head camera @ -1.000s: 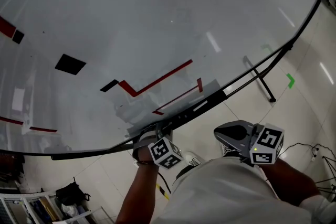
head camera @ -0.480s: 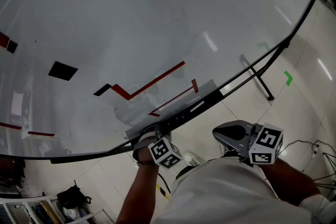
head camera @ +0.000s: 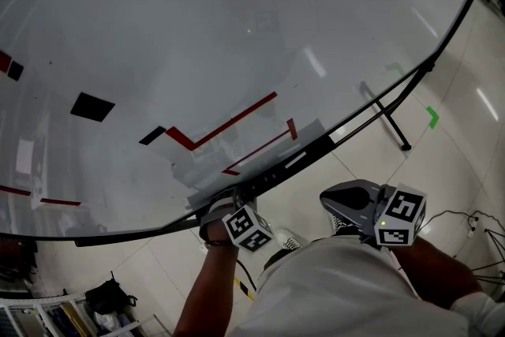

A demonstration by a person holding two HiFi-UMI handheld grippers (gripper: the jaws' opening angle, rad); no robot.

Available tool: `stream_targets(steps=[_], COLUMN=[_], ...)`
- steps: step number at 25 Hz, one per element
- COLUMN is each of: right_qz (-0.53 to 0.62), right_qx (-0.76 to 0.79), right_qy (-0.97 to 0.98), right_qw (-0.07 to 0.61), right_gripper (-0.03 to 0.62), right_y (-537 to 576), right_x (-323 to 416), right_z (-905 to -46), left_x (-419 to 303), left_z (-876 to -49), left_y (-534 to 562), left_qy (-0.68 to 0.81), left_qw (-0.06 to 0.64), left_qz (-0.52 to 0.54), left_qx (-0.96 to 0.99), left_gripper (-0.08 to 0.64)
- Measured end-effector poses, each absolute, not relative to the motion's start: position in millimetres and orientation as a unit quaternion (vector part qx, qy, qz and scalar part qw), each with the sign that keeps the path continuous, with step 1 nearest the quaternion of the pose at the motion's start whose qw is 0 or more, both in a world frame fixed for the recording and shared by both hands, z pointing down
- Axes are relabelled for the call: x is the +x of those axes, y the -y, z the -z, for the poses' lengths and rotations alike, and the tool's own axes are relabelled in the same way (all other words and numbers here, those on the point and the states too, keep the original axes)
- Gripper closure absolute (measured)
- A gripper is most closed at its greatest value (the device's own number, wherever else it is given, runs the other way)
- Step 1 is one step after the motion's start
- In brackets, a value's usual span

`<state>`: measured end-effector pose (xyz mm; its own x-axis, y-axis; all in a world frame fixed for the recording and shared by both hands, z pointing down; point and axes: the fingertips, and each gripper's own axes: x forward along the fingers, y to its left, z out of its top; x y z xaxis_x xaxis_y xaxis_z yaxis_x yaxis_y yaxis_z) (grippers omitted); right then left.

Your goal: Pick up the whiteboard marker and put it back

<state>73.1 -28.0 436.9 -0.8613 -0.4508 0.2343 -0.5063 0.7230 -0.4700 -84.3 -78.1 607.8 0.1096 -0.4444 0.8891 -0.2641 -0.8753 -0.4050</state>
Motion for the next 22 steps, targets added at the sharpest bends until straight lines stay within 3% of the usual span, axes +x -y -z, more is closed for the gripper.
stream_targets(steps=[22], right_qz=[-0.265], right_qx=[0.249], right_qy=[0.93], right_qw=[0.057], right_gripper=[0.591], right_y=[27.0], right_x=[64.2], right_z=[-435.6], left_x=[-83.0], left_z=[-590.7], left_y=[76.3], left_qy=[-0.275], left_qw=[0.067], left_qz=[0.583], left_qx=[-0.761], left_gripper=[0.506])
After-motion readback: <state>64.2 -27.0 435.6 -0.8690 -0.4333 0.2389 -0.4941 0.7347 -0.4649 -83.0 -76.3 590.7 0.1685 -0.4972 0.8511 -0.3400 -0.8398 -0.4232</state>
